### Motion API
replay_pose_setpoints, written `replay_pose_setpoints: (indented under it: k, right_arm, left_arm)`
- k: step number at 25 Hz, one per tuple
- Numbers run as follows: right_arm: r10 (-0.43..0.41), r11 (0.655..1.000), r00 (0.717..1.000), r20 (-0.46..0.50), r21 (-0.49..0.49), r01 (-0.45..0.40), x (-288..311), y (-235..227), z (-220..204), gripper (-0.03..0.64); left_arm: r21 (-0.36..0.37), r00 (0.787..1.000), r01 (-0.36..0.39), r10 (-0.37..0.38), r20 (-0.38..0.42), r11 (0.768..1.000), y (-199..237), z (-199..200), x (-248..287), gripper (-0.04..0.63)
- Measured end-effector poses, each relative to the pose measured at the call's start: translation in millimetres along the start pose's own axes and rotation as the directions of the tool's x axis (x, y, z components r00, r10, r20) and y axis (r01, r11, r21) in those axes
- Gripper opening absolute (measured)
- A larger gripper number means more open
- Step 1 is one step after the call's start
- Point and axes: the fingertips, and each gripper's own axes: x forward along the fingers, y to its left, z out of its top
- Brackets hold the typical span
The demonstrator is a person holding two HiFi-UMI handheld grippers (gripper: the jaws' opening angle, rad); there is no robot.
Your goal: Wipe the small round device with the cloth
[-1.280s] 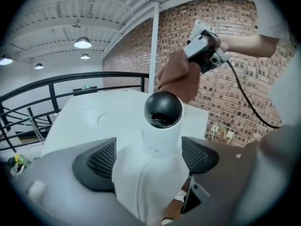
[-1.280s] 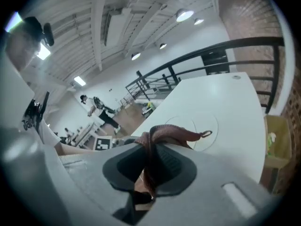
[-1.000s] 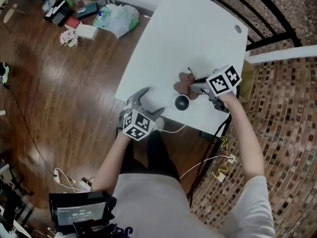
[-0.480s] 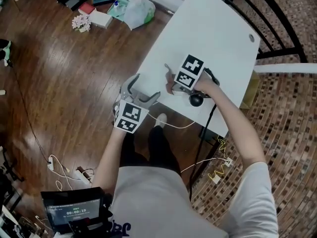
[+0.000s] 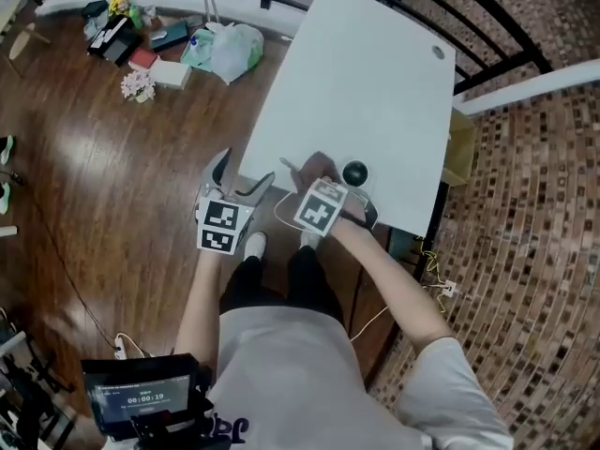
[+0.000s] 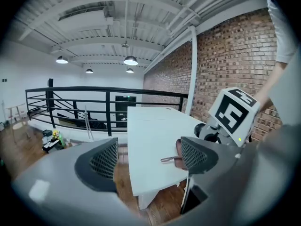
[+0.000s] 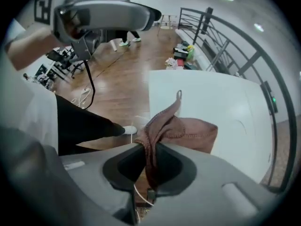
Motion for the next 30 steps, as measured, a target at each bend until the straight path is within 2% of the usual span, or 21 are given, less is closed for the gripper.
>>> replay_pose_setpoints:
  k: [4, 8, 10, 12, 15, 17, 20, 24, 25, 27, 30]
  right_arm:
    - [-0.153, 0.977, 0.983, 0.104, 0.163, 0.135, 4.8, 4.4, -43.4, 0.037]
    - [-0.24, 0.936, 0.967, 0.089, 0.286, 0.206, 4.4, 0.8, -97.1, 0.037]
    - [-0.258, 0.91, 0.963, 0.079, 0.355, 0.214, 1.1, -8.4, -124.7, 0.037]
    - [-0.253, 0.877, 0.963, 0.097, 0.444, 0.185, -3.1, -22.1, -146.3, 0.037]
    - [-0.264, 0.803, 0.959, 0.104, 0.575, 0.158, -11.7, -49.2, -172.1, 0.037]
    - [-0.283, 0.768, 0.956, 0.083, 0.616, 0.174, -17.4, -68.9, -186.2, 0.037]
    - [-0.323, 0.742, 0.94, 0.107, 0.646, 0.181, -30.1, -102.3, -194.8, 0.037]
    - [-0.339, 0.681, 0.917, 0.212, 0.728, 0.083, -66.6, -151.1, -187.3, 0.036]
    - [-0.323, 0.68, 0.915, 0.242, 0.731, 0.047, -72.7, -164.2, -180.5, 0.037]
    - [-0.255, 0.705, 0.921, 0.293, 0.709, -0.03, -78.2, -187.8, -159.1, 0.037]
    - [-0.051, 0.735, 0.942, 0.331, 0.651, -0.189, -69.0, -204.8, -116.0, 0.037]
  left_arm:
    - [0.04, 0.999, 0.047, -0.047, -0.002, 0.998, -20.9, 6.0, 6.3, 0.446]
    - [0.082, 0.995, 0.095, -0.096, 0.008, 0.992, -37.7, 15.7, 14.2, 0.44]
    - [0.095, 0.993, 0.117, -0.118, 0.007, 0.989, -48.1, 20.5, 20.0, 0.44]
    - [0.086, 0.991, 0.131, -0.132, 0.002, 0.988, -55.2, 22.3, 24.2, 0.44]
    - [0.074, 0.991, 0.136, -0.136, -0.007, 0.988, -59.7, 21.4, 27.5, 0.44]
    - [0.079, 0.991, 0.136, -0.136, -0.011, 0.988, -64.0, 21.4, 29.2, 0.44]
    - [0.087, 0.99, 0.138, -0.137, -0.015, 0.987, -70.4, 22.3, 31.8, 0.44]
    - [0.082, 0.991, 0.135, -0.134, -0.011, 0.987, -71.6, 23.6, 33.1, 0.44]
    - [0.075, 0.991, 0.131, -0.13, -0.01, 0.989, -71.4, 23.0, 32.8, 0.44]
    - [0.058, 0.992, 0.124, -0.124, -0.006, 0.991, -71.5, 21.2, 31.8, 0.44]
    - [0.045, 0.992, 0.125, -0.126, 0.004, 0.991, -71.9, 20.2, 32.2, 0.44]
